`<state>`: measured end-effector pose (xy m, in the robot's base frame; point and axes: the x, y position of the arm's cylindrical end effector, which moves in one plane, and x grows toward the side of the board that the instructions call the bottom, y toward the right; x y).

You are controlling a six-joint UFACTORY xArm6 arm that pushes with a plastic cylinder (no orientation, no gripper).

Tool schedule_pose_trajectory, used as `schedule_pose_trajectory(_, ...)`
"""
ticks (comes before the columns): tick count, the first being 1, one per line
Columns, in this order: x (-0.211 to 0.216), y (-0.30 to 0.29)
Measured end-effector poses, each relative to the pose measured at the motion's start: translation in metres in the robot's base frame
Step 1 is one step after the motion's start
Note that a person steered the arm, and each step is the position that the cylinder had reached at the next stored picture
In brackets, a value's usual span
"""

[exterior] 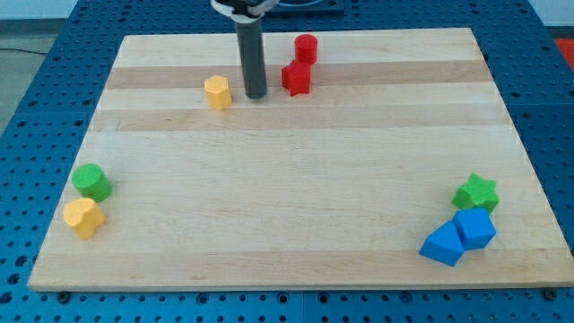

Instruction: Move the yellow hexagon diagonally top right to the green circle

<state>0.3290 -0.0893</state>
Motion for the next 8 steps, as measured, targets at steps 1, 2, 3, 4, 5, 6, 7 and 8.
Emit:
schedule_pose_trajectory(1,0.000,-0.074)
schedule_pose_trajectory(2,0.026,-0.115)
schedule_pose_trajectory(3,0.039,-0.125)
schedule_pose_trajectory(4,0.007,-0.159)
schedule_pose_trajectory(5,0.036,-0.177)
schedule_pose_trajectory(6,0.086,-0.155)
schedule_pose_trajectory(7,0.092,-0.155)
schedule_pose_trajectory(8,0.088,-0.116)
